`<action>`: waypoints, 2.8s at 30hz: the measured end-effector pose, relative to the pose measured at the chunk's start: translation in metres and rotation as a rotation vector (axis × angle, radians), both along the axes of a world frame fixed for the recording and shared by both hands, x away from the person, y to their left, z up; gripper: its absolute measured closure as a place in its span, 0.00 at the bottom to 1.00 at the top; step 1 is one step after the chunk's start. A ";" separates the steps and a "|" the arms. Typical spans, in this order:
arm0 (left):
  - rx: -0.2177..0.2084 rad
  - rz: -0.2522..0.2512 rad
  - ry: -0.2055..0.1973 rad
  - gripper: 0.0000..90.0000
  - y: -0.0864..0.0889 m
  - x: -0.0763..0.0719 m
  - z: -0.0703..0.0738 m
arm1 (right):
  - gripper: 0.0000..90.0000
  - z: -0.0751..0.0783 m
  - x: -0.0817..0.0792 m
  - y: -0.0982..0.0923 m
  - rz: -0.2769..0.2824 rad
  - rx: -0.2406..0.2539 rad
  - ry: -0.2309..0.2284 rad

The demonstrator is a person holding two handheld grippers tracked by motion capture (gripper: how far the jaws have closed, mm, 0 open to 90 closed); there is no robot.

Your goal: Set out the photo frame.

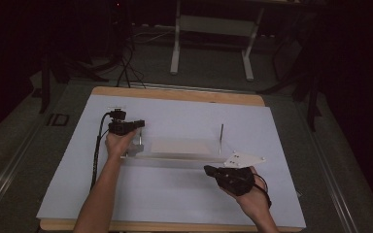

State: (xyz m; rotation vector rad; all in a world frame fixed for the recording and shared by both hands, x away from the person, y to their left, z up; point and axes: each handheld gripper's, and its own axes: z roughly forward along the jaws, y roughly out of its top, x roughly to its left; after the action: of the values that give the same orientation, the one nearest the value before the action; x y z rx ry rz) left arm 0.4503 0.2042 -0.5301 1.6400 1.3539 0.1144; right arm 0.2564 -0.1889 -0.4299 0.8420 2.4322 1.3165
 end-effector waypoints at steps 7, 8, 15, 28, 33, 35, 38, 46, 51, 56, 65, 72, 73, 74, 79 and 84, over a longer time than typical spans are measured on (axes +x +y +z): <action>0.013 -0.009 -0.009 0.95 0.000 -0.001 0.001 | 1.00 -0.005 0.005 0.007 -0.048 0.016 -0.038; 0.010 -0.009 -0.008 0.95 0.000 -0.001 0.001 | 1.00 -0.005 0.006 0.008 -0.050 0.017 -0.045; 0.023 -0.008 -0.004 0.93 0.001 0.000 0.002 | 1.00 -0.003 0.011 0.010 -0.056 0.045 -0.046; 0.098 -0.019 -0.160 0.77 0.024 -0.041 0.026 | 1.00 0.001 0.018 0.011 -0.063 0.049 -0.040; 0.171 -0.063 -0.213 0.74 0.030 -0.061 0.033 | 1.00 0.005 0.022 0.012 -0.070 0.048 -0.043; 0.196 -0.069 -0.242 0.74 0.033 -0.070 0.037 | 1.00 0.007 0.023 0.012 -0.069 0.048 -0.048; 0.212 -0.074 -0.281 0.73 0.037 -0.079 0.039 | 1.00 0.009 0.026 0.012 -0.069 0.052 -0.050; 0.232 -0.107 -0.346 0.72 0.043 -0.097 0.038 | 1.00 0.016 0.034 0.012 -0.076 0.064 -0.055; 0.300 -0.115 -0.353 0.71 0.040 -0.103 0.036 | 1.00 0.020 0.039 0.013 -0.081 0.066 -0.055; 0.342 -0.186 -0.351 0.72 0.033 -0.107 0.032 | 1.00 0.025 0.047 0.013 -0.089 0.069 -0.064; 0.329 -0.263 -0.397 0.60 0.017 -0.107 0.034 | 1.00 0.032 0.056 0.013 -0.101 0.088 -0.070; 0.283 -0.261 -0.417 0.46 0.008 -0.096 0.039 | 1.00 0.035 0.061 0.014 -0.108 0.093 -0.070; 0.286 -0.256 -0.420 0.46 0.007 -0.094 0.039 | 1.00 0.036 0.062 0.014 -0.108 0.095 -0.070; 0.285 -0.257 -0.422 0.44 0.006 -0.092 0.039 | 1.00 0.036 0.062 0.014 -0.108 0.099 -0.067; 0.276 -0.253 -0.443 0.44 0.001 -0.087 0.040 | 1.00 0.037 0.065 0.015 -0.109 0.101 -0.069; 0.279 -0.244 -0.454 0.46 -0.004 -0.083 0.040 | 1.00 0.039 0.066 0.016 -0.108 0.101 -0.070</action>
State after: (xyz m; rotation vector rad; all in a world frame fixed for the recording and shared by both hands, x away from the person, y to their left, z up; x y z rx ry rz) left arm 0.3673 0.2005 -0.4901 1.8562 0.8129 0.5170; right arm 0.3228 -0.1733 -0.3906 0.9222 2.2502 1.4138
